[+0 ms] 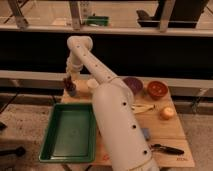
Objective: Place grapes in plastic cup
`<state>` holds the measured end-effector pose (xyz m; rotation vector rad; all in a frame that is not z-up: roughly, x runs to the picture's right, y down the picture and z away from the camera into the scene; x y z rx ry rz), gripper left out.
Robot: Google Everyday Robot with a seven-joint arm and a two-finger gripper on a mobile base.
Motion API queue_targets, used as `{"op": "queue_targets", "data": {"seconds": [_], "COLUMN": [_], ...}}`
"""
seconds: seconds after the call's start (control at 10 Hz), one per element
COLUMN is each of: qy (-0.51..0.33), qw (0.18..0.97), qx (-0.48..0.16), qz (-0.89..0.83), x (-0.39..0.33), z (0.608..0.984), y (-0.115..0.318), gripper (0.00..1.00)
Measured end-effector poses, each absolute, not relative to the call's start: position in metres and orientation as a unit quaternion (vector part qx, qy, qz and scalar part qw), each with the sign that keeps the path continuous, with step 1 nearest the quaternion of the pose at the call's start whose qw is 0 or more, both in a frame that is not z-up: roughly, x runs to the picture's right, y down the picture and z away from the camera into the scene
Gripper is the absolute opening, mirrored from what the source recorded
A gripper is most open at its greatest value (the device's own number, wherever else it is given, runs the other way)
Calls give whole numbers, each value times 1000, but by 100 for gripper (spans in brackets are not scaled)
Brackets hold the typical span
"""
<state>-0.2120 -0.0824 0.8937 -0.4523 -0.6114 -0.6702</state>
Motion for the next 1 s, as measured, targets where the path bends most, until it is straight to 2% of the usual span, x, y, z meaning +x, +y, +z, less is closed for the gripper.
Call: {"op": "queue_targets", "data": {"seconds": [0.2, 0.4, 0.5, 0.6, 0.7, 1.0], "qy": [-284, -280, -280, -278, -277, -277], "qw": [876, 877, 878, 880, 880, 879], "qx": [-220, -222, -220, -220, -220, -222], "qz": [-323, -322, -319, -317, -318, -320], "x": [-213, -216, -208, -194, -192, -199], "z": [893, 891, 891, 891, 890, 888], "y": [-83, -82, -82, -81, -81, -77], "gripper": [10, 34, 42, 55, 59, 60]}}
